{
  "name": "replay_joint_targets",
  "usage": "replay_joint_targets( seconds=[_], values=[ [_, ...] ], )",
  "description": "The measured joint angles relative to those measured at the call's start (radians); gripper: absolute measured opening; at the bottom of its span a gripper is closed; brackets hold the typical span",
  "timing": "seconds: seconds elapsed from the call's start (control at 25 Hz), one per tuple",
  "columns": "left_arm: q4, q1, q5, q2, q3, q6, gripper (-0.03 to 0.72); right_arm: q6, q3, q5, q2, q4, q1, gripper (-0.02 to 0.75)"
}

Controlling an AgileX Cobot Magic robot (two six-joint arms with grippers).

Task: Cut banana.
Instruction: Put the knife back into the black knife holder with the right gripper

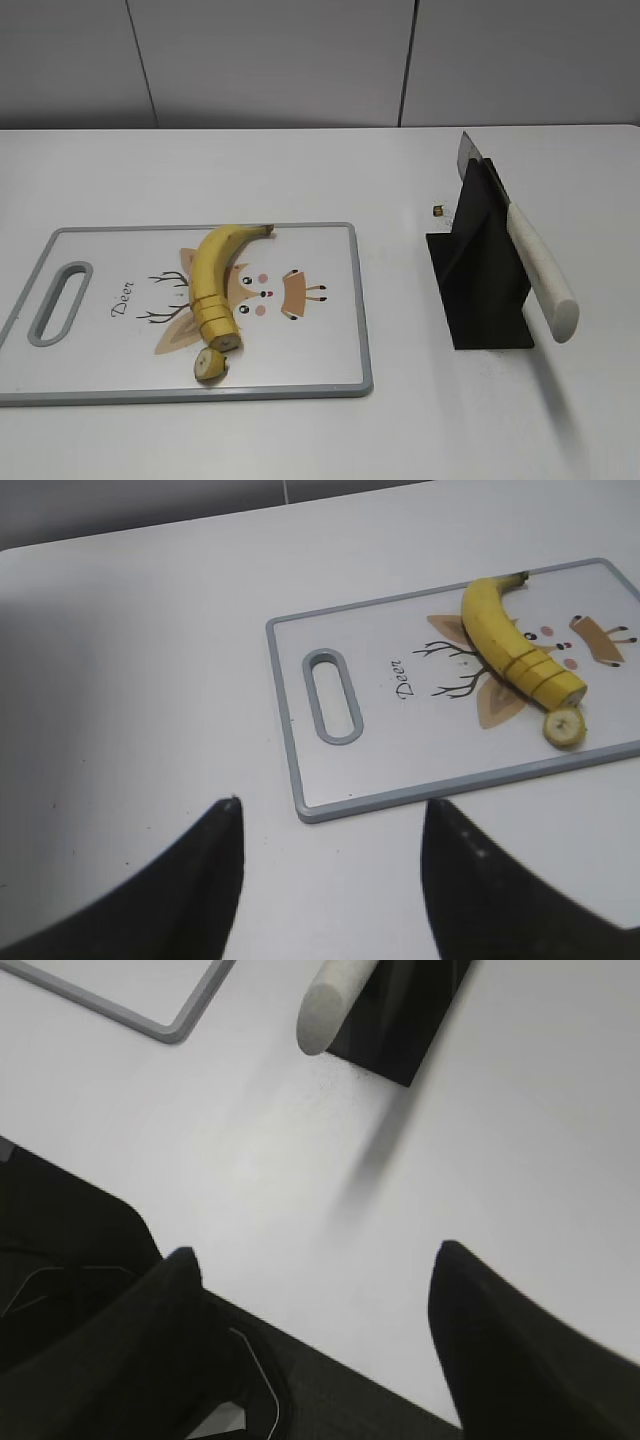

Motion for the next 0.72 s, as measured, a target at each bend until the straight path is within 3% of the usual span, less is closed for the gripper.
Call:
replay_joint_targets(
  seconds=[0.48,0.72],
  values=[
    [-0.001,0.0,0.0,0.0,0.0,0.0,0.552,-0.003,0.039,-0.005,-0.417,0.005,0.0,0.531],
    [-0.004,0.0,-0.001,0.0,0.0,0.0,0.551,-0.004,0.039,-0.006,-0.442,0.041,-0.027,0.531]
  ],
)
